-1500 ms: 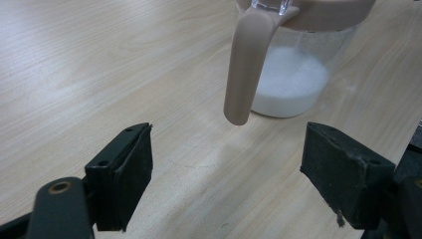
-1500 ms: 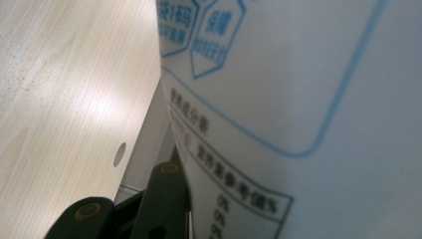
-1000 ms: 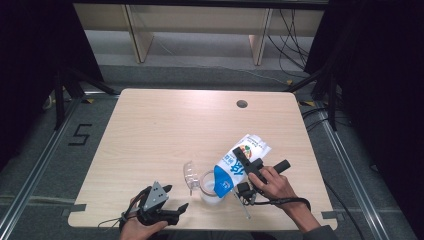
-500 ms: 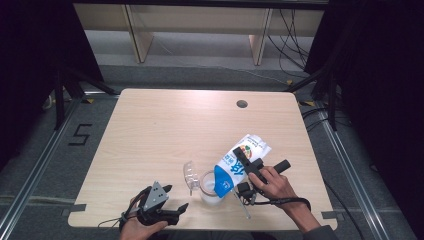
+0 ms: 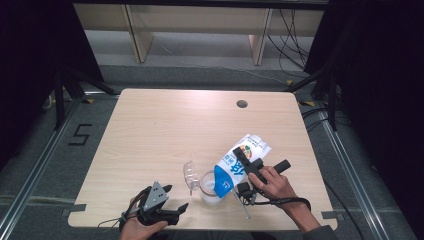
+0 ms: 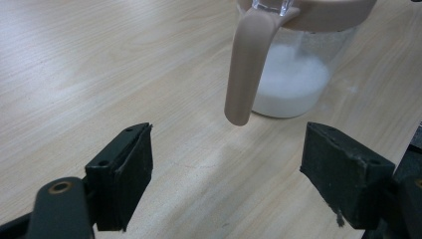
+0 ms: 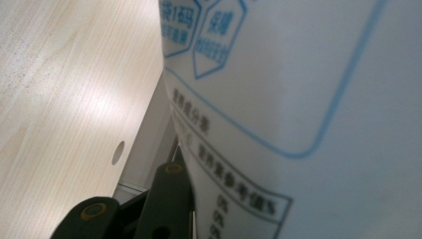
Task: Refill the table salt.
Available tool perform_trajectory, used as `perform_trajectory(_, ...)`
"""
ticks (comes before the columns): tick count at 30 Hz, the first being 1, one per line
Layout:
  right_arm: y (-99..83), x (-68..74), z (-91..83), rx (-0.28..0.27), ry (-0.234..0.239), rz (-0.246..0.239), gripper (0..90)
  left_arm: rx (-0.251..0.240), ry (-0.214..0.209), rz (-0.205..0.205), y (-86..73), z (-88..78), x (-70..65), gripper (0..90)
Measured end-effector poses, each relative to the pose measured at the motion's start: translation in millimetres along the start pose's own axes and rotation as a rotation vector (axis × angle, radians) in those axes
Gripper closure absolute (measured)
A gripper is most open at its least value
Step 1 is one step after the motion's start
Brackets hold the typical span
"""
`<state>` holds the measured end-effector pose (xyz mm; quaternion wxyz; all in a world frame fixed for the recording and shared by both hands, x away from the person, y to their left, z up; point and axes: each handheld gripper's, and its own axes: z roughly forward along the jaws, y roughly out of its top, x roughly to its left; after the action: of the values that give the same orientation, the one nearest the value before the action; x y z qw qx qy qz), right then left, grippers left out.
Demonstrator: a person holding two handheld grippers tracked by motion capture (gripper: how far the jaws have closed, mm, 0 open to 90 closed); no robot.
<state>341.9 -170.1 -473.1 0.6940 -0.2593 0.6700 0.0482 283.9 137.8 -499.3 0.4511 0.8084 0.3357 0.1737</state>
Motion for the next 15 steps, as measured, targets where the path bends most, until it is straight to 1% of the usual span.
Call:
perform_trajectory(8,0.3,-0.3,-0.2,0.001,-0.002,-0.01,72.0,0.0,0.0,0.0,0.1,0.0,-0.1,19.9)
perform_trajectory(9,0.4,-0.3,-0.2,0.0,-0.002,-0.01,72.1,-0.008,0.0,-0.007,0.0,0.5,-0.6,19.9)
perform_trajectory(10,0.4,1.4,-0.4,0.005,0.005,0.009,72.2,0.001,0.0,0.002,0.1,-0.1,0.1,19.9)
perform_trajectory(11,0.8,1.1,-0.8,0.011,0.008,0.005,72.5,-0.009,0.0,-0.009,0.0,0.4,-0.6,19.9)
perform_trajectory(14,0.8,1.4,-0.4,0.006,0.006,0.01,72.8,-0.009,0.001,-0.012,-0.1,0.4,-0.9,20.0)
perform_trajectory(15,0.8,1.4,-0.5,0.006,0.006,0.011,73.0,-0.009,0.0,-0.008,0.0,0.5,-0.6,19.9)
